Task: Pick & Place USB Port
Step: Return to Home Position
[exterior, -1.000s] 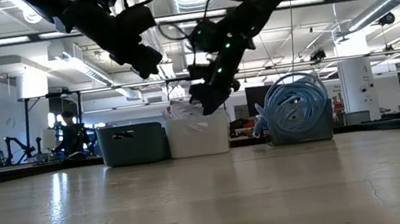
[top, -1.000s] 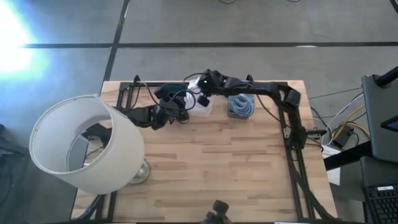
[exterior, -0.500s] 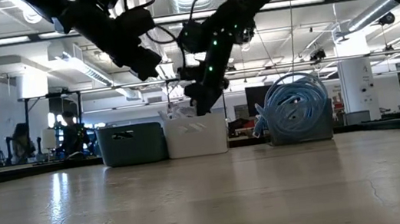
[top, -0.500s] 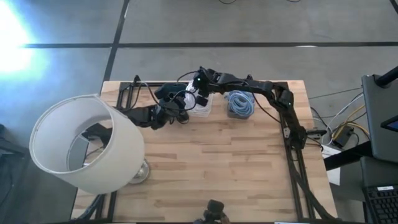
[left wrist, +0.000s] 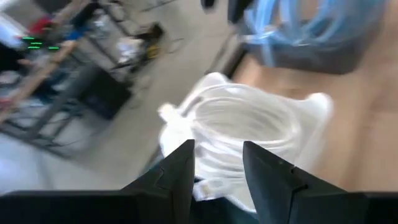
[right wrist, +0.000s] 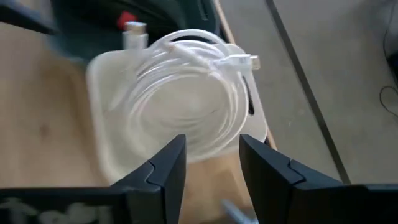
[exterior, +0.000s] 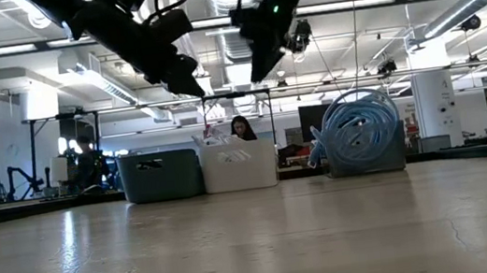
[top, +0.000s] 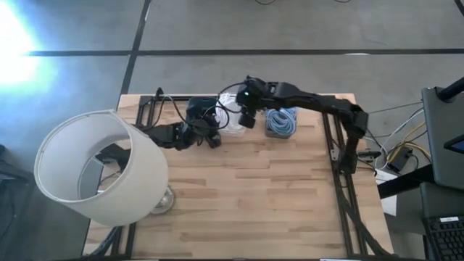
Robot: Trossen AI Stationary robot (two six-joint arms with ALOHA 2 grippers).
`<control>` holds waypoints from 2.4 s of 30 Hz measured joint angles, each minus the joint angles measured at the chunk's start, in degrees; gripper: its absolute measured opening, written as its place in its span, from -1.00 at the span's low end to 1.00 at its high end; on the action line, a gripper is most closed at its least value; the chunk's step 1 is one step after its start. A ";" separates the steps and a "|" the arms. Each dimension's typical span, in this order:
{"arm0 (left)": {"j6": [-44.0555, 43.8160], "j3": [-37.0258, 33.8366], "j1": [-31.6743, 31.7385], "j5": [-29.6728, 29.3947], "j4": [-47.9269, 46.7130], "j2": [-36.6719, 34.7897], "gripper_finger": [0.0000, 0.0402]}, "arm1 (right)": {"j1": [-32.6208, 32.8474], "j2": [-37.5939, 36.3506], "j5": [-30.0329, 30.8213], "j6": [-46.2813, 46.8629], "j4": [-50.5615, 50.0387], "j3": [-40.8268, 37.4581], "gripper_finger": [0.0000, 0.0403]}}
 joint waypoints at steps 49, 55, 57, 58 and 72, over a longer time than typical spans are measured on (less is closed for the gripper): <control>-9.11 -46.50 -0.02 41.24 14.14 -65.22 -0.30 | 7.28 -92.67 -25.90 6.70 42.94 -86.23 -0.24; -9.12 -47.84 0.00 41.26 13.78 -71.27 -0.30 | 7.28 -100.03 -27.20 6.23 42.93 -89.18 -0.26; -9.08 -47.84 0.00 41.46 13.79 -73.12 -0.30 | 7.28 -102.80 -27.29 6.28 42.84 -90.21 -0.25; -8.97 -47.84 0.00 41.64 12.90 -73.86 -0.30 | 7.27 -104.21 -27.33 6.49 42.85 -90.72 -0.25; -9.32 -47.91 0.01 40.98 6.11 -78.69 -0.30 | 7.26 -107.64 -27.55 8.87 47.39 -96.71 -0.29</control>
